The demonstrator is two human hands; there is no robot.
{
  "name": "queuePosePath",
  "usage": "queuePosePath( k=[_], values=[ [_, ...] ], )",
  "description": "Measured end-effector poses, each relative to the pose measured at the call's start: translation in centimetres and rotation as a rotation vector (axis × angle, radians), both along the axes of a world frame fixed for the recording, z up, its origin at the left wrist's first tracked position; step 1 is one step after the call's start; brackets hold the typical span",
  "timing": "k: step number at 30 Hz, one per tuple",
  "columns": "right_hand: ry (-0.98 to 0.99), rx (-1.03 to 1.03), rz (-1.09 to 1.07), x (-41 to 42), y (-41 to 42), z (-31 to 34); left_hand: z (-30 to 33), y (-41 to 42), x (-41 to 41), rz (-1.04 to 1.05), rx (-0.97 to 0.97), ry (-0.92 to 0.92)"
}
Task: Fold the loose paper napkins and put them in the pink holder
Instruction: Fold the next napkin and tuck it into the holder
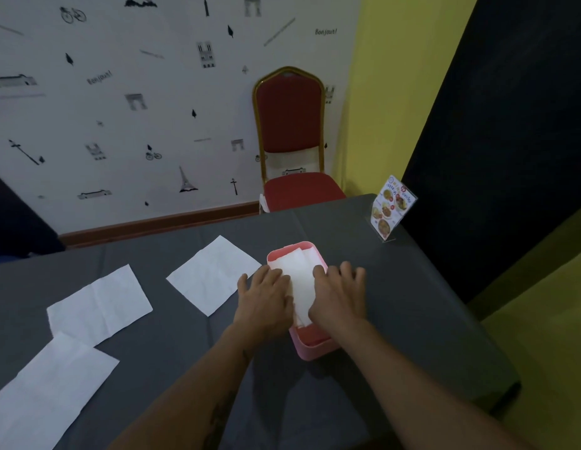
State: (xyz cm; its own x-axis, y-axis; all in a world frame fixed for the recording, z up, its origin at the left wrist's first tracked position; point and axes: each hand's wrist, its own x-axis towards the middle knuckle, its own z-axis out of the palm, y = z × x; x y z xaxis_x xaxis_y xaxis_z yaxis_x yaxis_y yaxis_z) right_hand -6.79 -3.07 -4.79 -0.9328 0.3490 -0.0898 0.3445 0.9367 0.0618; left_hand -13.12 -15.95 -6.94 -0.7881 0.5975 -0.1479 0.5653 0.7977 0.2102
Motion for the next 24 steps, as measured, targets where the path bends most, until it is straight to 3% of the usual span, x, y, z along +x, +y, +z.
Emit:
queuePosePath(
  k=[8,16,24],
  values=[
    [0.116,-0.042,-0.093,-1.5,-0.4,-1.1,-0.5,-0.9,-0.2,-0.029,0.028,-0.054],
    [0.308,-0.333,-0.294,-1.2,-0.1,-0.7,-0.5,-0.8,-0.2,-0.046,0.053,-0.053],
    [0.236,-0.196,-0.180,-0.6,0.1,-0.9,-0.1,-0.5,-0.2,-0.078,-0.027,-0.044]
  ],
)
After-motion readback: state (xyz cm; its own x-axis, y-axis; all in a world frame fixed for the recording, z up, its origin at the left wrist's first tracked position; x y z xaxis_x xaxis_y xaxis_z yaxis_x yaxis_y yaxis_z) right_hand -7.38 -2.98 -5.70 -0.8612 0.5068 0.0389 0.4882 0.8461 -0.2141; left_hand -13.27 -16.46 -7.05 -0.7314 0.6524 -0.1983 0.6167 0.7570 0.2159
